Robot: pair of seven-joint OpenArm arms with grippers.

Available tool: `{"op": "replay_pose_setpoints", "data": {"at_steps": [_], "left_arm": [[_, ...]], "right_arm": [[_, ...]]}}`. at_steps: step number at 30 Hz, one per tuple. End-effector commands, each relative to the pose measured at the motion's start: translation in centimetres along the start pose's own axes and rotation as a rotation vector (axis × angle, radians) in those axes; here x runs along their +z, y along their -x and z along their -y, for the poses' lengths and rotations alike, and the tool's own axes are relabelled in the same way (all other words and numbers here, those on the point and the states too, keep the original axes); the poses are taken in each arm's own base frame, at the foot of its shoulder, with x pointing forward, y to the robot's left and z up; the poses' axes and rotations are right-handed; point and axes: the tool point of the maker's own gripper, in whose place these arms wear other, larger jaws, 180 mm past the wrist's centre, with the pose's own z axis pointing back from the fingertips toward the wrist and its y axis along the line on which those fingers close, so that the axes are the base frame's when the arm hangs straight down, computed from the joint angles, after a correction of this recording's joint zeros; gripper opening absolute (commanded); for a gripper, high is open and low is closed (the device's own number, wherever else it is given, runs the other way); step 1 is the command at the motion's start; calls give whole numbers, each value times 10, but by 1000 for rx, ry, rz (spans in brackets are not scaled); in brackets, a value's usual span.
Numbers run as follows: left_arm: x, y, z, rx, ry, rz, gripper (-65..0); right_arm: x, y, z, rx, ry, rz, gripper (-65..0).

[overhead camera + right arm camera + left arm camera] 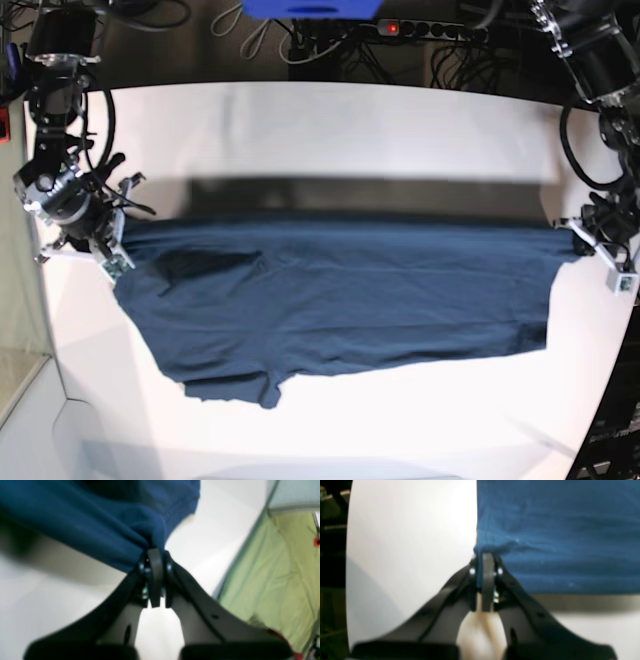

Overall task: Layout the t-shirt on the table in an organized manner, then fold the t-shirt properly
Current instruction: 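Lower the held edge flat with both grippers and release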

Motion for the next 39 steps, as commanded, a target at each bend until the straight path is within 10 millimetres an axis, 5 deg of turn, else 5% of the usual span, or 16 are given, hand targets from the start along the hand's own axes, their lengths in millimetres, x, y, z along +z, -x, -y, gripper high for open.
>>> {"op": "replay_pose_setpoints", "data": {"at_steps": [1,9,22,30,35,39], "left_arm": [[9,-13,-10,-12,-28,42,-649],[20,24,-32,53,-75,-5,-649],[24,77,-30,47,-73,-119,-649],[27,121,-19,65,-54,-211,-646],[27,134,-12,69,-40,-228,-644],[26,135,-9,76,-37,-206,-566]], "right_arm": [[4,0,8,-9,33,3,-650],[11,46,-7,-59,12,-86,-650],[27,111,-72,-156,-101,-222,-650],[32,117,-104,-193,-155,-199,-650],[35,122,-103,-234,-139,-209,-650],[35,124,-103,-254,-132,-213,-650]]}}
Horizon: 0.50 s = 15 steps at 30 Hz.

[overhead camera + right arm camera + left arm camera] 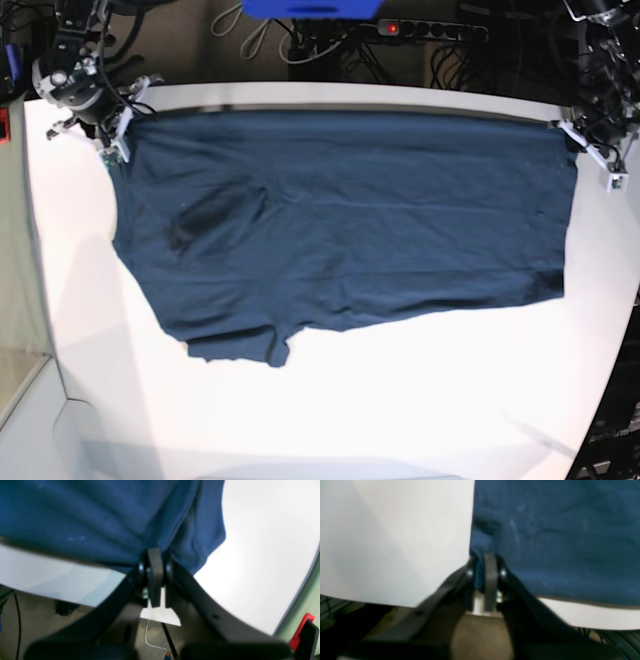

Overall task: Layout the t-shirt on the table in an organized manner, then fold the t-shirt properly
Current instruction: 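Lower the held edge flat with both grippers and release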

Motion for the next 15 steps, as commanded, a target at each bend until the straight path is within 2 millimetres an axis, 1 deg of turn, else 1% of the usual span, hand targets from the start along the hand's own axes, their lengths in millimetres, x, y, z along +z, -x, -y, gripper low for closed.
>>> {"op": "replay_pose_setpoints", "data": {"at_steps": [1,3,4,9,11,12,15], "left_arm": [[4,-7,-5,1,-15,21,-540],[4,-3,-5,0,-15,12,-509],[5,-1,-5,-2,-16,9,-508],[5,1,-4,-4,-14,5,-508],[5,5,-5,-4,-16,-2,-507],[6,8,-5,-4,-15,-7,-507],[6,9,-4,-5,-14,-8,-507]], "right_arm": [[3,7,4,12,13,-31,-650],[5,13,1,15,8,-42,-650],[8,14,0,20,11,-40,-650],[27,3,-9,28,27,3,-650],[29,3,-12,24,25,6,-650],[29,3,-12,24,25,6,-644],[28,1,-11,23,26,9,-566]]}}
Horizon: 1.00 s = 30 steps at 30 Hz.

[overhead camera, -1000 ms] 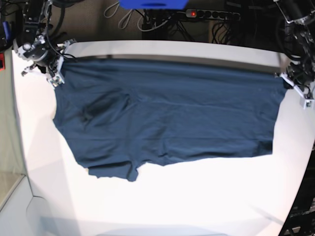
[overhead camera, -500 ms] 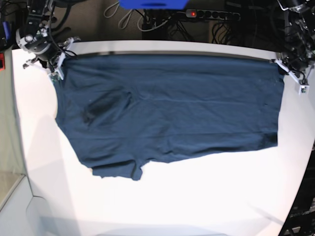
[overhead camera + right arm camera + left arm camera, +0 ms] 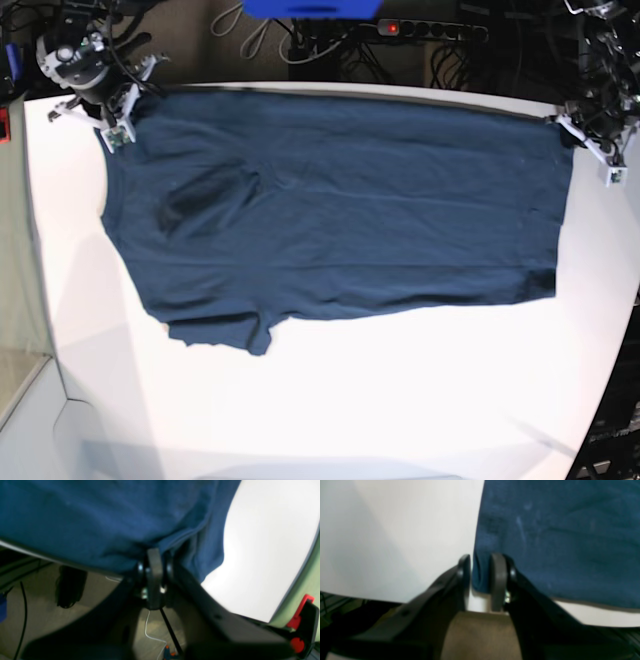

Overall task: Layout the t-shirt on the table in an organized manner, then fold the t-shirt properly
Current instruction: 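Lower the held edge flat with both grippers and release, then move both grippers to the shirt's side edges and grasp them midway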

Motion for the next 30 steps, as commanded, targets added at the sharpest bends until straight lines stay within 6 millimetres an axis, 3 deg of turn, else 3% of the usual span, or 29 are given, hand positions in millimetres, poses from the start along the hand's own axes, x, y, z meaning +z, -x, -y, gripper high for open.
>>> {"op": "replay_pose_setpoints", "data": {"at_steps": [1,8,11,15,17,23,30], "left_arm": [[4,0,-7,-15,-23,-12,-507],[4,1,-1,-70,16,-14,-503],[5,2,8,-139,67,-16,-411],[15,-2,-15,-76,15,14,-242],[19,-4,-23,-56,-4,30,-205],[28,-9,-40,-15,-46,65,-200],[33,-35,-51,13,-74,132,-200]], "right_arm": [[3,-7,6,10,16,27,-537],[4,-8,8,15,21,28,-415],[6,-3,13,6,37,18,-387],[13,6,36,-33,99,2,-368],[15,10,43,-44,119,-5,-361],[18,11,55,-34,144,-8,-335],[23,-1,78,-69,211,25,-324]]}}
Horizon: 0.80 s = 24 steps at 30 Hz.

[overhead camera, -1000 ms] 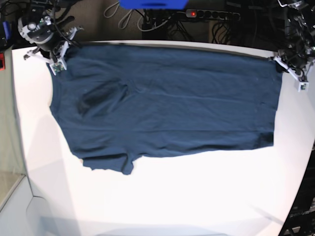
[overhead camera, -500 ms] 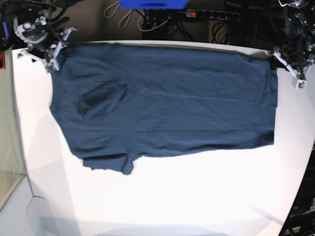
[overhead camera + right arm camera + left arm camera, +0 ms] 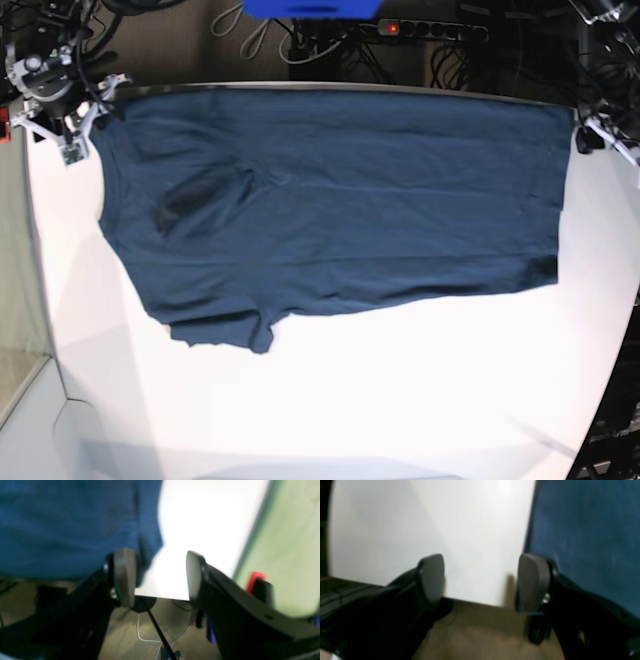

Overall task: Layout the t-shirt on the table in an organized manner, then fold the t-shirt properly
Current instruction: 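Move both grippers to the shirt's side edges and grasp them midway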

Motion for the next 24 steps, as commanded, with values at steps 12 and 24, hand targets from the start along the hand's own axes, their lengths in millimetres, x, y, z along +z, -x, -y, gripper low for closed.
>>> {"op": "replay_pose_setpoints", "data": {"at_steps": [12,24], "left_arm": [[1,-128,8,25,24,294,-197],[-74,-177,82,2,209,329,-196]], "right_arm": [[-1,-130,43,-34,104,303,-323],[-59,-199,34,14,41,276,-323]]}}
